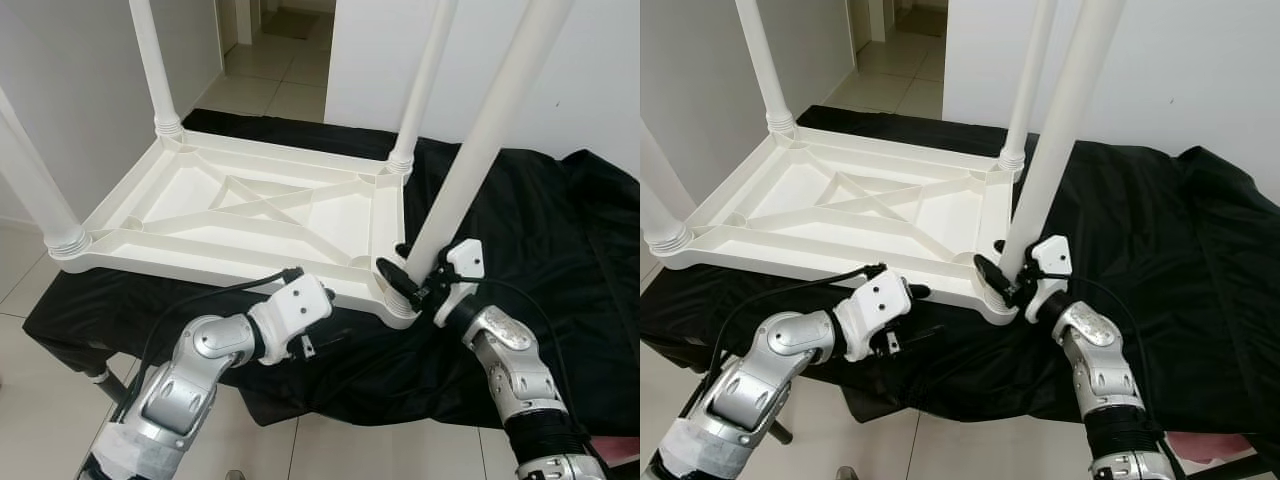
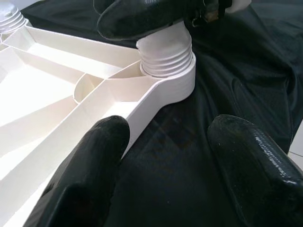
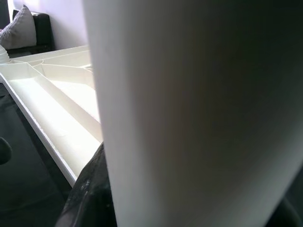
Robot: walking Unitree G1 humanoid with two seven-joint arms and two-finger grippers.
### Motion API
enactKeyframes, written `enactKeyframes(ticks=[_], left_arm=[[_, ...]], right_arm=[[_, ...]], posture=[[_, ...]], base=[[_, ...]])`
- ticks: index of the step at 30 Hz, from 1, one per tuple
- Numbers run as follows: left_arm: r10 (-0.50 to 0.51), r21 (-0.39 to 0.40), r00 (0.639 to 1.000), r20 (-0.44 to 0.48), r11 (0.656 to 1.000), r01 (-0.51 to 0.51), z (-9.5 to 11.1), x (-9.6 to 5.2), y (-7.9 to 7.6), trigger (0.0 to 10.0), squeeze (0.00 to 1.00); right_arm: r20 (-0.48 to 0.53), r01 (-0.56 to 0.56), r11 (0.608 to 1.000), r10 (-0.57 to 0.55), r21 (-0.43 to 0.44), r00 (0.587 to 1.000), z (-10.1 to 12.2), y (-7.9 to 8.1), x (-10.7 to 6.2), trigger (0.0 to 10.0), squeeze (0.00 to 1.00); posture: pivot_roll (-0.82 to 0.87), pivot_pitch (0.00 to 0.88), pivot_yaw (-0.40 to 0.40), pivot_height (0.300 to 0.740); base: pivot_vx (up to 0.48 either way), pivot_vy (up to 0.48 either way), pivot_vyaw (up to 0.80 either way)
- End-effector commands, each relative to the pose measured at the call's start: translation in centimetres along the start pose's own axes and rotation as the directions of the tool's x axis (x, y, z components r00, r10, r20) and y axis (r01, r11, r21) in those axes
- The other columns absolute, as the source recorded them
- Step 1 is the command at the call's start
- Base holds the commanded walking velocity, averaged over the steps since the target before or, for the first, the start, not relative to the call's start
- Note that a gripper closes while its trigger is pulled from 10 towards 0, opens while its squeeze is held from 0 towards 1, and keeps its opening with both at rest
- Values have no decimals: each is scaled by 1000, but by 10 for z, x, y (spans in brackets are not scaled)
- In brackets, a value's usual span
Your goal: Building children table
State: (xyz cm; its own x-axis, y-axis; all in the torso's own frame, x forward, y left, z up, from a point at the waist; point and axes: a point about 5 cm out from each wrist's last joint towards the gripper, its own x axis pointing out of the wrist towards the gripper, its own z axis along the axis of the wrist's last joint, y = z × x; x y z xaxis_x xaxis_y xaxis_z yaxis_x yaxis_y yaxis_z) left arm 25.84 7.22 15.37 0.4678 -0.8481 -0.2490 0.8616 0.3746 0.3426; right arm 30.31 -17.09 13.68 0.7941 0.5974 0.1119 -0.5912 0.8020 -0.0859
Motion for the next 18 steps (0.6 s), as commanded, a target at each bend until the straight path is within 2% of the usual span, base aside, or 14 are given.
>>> enactKeyframes(ticks=[1, 9, 11, 18], left_arm=[[37, 13, 999, -4, 999, -37, 3, 1, 3, 10000, 0], [46, -3, 999, 0, 999, -46, 2, 1, 1, 10000, 0], [74, -12, 997, -4, 997, -74, -1, 2, 2, 10000, 0], [85, -24, 996, 3, 996, -85, 0, 2, 1, 10000, 0]], right_arm=[[-28, 6, 1000, -6, 9, 1000, -7, -2, -3, 10000, 0], [-16, 103, 995, -103, 15, 995, -3, 6, -3, 10000, 0], [17, 154, 987, -155, 52, 988, 1, 11, -4, 10000, 0], [33, 246, 967, -249, 70, 968, 2, 20, -8, 10000, 0]], posture=[[36, 45, -21, 740], [24, 63, -37, 740], [22, 68, -47, 740], [19, 74, -53, 740]], base=[[0, 0, 0], [0, 0, 0], [0, 0, 0], [0, 0, 0]])
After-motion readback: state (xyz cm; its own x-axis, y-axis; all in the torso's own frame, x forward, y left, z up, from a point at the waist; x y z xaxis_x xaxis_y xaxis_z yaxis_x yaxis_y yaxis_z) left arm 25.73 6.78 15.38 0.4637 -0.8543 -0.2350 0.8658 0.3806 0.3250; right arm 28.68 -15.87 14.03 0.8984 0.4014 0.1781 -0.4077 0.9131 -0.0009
